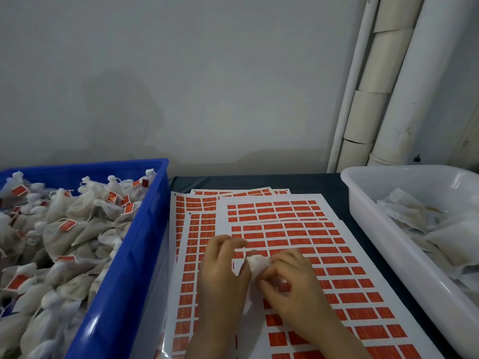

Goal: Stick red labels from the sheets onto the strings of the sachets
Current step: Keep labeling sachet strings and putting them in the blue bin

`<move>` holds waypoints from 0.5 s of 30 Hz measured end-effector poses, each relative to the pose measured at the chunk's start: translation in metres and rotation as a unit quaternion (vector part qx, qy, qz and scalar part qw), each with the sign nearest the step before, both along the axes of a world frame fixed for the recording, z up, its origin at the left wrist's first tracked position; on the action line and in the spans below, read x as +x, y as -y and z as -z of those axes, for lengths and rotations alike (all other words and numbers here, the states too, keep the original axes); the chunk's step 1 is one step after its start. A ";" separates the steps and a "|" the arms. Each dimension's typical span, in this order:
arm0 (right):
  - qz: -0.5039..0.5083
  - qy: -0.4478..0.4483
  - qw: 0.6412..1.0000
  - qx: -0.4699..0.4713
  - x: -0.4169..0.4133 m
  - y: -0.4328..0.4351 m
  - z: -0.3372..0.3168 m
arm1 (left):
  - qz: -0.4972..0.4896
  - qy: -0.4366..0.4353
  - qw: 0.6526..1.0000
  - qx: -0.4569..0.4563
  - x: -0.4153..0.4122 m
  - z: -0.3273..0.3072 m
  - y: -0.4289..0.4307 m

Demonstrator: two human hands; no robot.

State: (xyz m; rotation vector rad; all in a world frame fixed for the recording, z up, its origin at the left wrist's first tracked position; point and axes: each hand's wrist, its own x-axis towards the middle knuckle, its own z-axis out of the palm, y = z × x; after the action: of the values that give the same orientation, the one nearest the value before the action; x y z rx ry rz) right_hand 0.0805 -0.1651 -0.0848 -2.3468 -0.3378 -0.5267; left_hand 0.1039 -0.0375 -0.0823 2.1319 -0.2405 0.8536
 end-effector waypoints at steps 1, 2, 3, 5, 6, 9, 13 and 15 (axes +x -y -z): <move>0.011 0.008 1.000 -0.004 0.000 -0.001 0.000 | -0.022 -0.012 0.999 -0.031 0.000 -0.001 0.001; 0.024 0.029 0.999 -0.012 0.000 -0.002 0.000 | -0.037 -0.043 0.996 -0.066 0.000 -0.002 0.002; 0.036 0.056 0.997 -0.027 0.000 -0.002 -0.001 | -0.042 -0.091 0.990 -0.101 0.000 -0.003 0.003; 0.059 0.101 0.991 -0.063 0.001 -0.003 -0.002 | -0.014 -0.189 0.968 -0.166 0.001 0.001 0.004; 0.071 0.113 0.988 -0.082 0.002 -0.004 -0.002 | 0.006 -0.222 0.955 -0.195 0.002 0.001 0.003; 0.095 0.151 0.975 -0.130 0.003 -0.006 -0.001 | 0.018 -0.275 0.921 -0.274 0.003 -0.002 0.003; 0.102 0.198 0.960 -0.171 0.003 -0.008 -0.001 | 0.005 -0.336 0.887 -0.317 0.008 -0.001 0.002; 0.103 0.206 0.956 -0.185 0.003 -0.008 -0.001 | 0.008 -0.349 0.876 -0.334 0.008 0.000 0.001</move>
State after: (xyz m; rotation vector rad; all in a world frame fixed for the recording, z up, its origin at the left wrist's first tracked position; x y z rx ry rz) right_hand 0.0837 -0.1569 -0.0842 -2.6359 -0.4115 -1.1473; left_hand 0.1121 -0.0388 -0.0825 1.6262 0.3701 0.0670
